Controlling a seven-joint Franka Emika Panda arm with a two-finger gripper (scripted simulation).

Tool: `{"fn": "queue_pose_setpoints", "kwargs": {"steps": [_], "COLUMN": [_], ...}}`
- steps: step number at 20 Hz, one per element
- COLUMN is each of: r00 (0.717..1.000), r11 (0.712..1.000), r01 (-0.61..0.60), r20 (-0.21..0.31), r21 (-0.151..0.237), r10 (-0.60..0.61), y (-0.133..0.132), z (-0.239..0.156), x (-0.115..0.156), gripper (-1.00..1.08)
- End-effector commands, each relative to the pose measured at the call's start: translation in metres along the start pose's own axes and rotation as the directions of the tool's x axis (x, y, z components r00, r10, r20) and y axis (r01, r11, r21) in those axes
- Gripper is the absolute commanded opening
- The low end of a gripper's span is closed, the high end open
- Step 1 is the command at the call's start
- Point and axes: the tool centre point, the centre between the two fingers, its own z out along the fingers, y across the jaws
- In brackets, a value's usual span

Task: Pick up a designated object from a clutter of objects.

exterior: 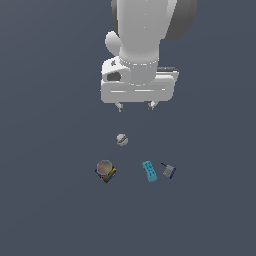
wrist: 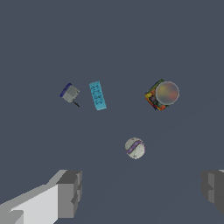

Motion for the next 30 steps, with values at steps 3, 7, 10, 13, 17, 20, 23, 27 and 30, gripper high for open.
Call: {"fn": "queue_pose_setpoints", "kwargs": {"steps": [3, 7, 10, 13, 17, 20, 23, 27, 30], "r00": [1.000, 1.000, 1.000, 1.000, 1.000, 1.000, 1.000, 0.999, 0.998], "r11": [1.000, 1.000, 0.999, 0.999, 0.999, 1.000, 1.000, 0.999, 0.998], "r01": [-0.002, -0.015, -0.025, -0.028, -0.020, -0.010, 0.005, 0.034, 0.062], "r20": [0.000, -0.003, -0.004, -0.004, -0.004, -0.004, -0.005, -0.006, -0.006], "r21": [-0.002, -0.017, -0.026, -0.026, -0.025, -0.026, -0.027, -0.028, -0.028], "r10": [0.002, 0.015, 0.025, 0.028, 0.020, 0.010, -0.005, -0.034, -0.062], "y": [0.001, 0.012, 0.018, 0.019, 0.017, 0.015, 0.011, 0.004, -0.003], "z": [0.000, 0.001, 0.000, -0.002, 0.003, 0.010, 0.022, 0.044, 0.066], "x": [0.001, 0.006, 0.007, 0.006, 0.009, 0.015, 0.023, 0.037, 0.049], "gripper": [1.00, 1.00, 1.00, 1.00, 1.00, 1.00, 1.00, 1.00, 1.00]}}
